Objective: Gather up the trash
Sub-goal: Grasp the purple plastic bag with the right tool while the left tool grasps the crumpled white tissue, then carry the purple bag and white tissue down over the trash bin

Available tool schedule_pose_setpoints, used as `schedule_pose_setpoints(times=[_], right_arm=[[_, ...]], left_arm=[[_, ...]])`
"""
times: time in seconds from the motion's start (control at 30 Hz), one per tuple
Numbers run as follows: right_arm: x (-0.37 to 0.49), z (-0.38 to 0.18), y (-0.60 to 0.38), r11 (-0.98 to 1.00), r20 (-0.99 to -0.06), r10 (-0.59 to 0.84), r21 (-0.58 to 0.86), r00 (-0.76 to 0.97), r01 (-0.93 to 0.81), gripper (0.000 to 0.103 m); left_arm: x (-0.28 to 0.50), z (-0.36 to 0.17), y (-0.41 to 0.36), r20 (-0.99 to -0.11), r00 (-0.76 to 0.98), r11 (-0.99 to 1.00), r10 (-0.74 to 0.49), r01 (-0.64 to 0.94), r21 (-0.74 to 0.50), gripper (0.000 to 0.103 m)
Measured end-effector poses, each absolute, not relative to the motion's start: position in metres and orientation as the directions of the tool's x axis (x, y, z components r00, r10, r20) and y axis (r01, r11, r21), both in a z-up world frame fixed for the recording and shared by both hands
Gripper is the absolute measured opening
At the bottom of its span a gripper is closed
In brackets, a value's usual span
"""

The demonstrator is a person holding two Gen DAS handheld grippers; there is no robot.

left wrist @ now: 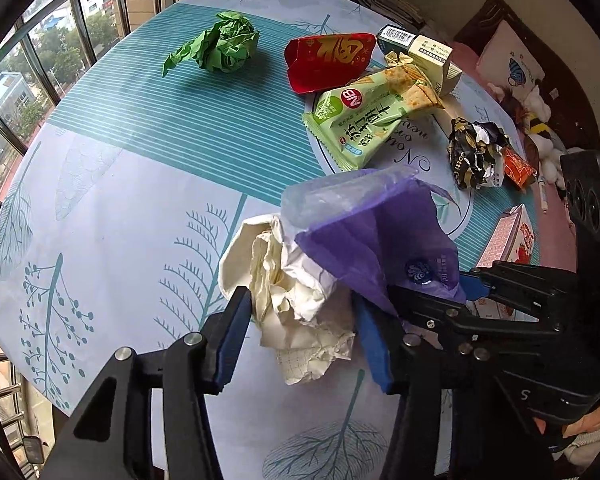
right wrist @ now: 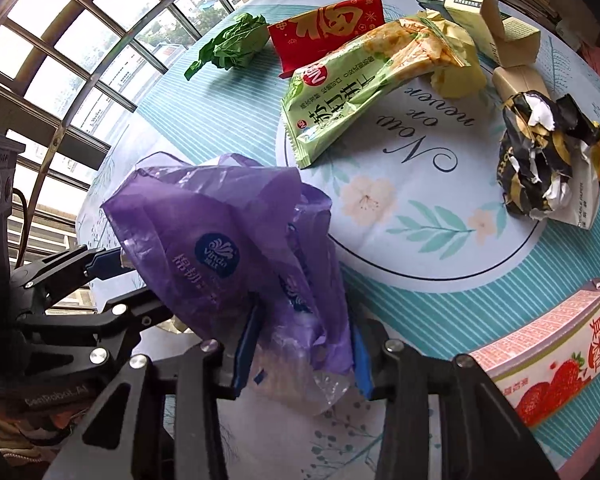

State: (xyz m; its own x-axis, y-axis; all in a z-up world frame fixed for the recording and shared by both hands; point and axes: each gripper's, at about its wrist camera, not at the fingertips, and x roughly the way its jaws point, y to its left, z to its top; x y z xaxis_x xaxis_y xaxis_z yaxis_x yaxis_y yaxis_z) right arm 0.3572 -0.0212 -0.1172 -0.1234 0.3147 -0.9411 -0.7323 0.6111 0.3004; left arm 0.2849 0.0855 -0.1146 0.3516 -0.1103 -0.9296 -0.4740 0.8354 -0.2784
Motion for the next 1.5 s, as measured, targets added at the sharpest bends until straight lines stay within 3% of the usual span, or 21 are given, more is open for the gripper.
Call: schedule_pose_setpoints(times=[0.07,0.23,0.57,0.93,1.13,1.5], right_arm=[[0.353,-0.115,-0.022,0.617,-0.937,0.328,0.307,-0.118,-0.725,0.024],[0.353,-0.101,-0.035,0.669,-0.925,0.372,0.324,-0.076,-0.669,0.015],[0.326,-0.058,-0.061,0.756,-0.891,0.453,0.371,0.022,-0.54,0.013],[0.222,-0.027,-0.075,0.868,-0.864,0.454,0.374,0.219,-0.327,0.012],[0.149,-0.028,-0.071,0.909,-0.874,0.405,0.352,0.268,-0.223,0.012],[0.065,-0.037,-0.096,0.95,-0.913,0.311,0.301,0.265,-0.08,0.012]], left_arm=[[0.284,-0.113,0.085,-0.929,0.354,0.837,-0.104,-0.473,-0.274,0.047],[0.272,-0.106,0.093,-0.925,0.363,0.834,-0.108,-0.473,-0.283,0.045],[0.233,-0.071,0.107,-0.916,0.379,0.876,-0.13,-0.389,-0.286,0.044],[0.166,-0.017,0.123,-0.883,0.437,0.966,-0.17,-0.102,-0.236,0.045],[0.118,-0.02,0.122,-0.883,0.414,0.973,-0.22,0.029,-0.229,0.045],[0.062,-0.041,0.095,-0.892,0.332,0.952,-0.307,0.121,-0.282,0.045]])
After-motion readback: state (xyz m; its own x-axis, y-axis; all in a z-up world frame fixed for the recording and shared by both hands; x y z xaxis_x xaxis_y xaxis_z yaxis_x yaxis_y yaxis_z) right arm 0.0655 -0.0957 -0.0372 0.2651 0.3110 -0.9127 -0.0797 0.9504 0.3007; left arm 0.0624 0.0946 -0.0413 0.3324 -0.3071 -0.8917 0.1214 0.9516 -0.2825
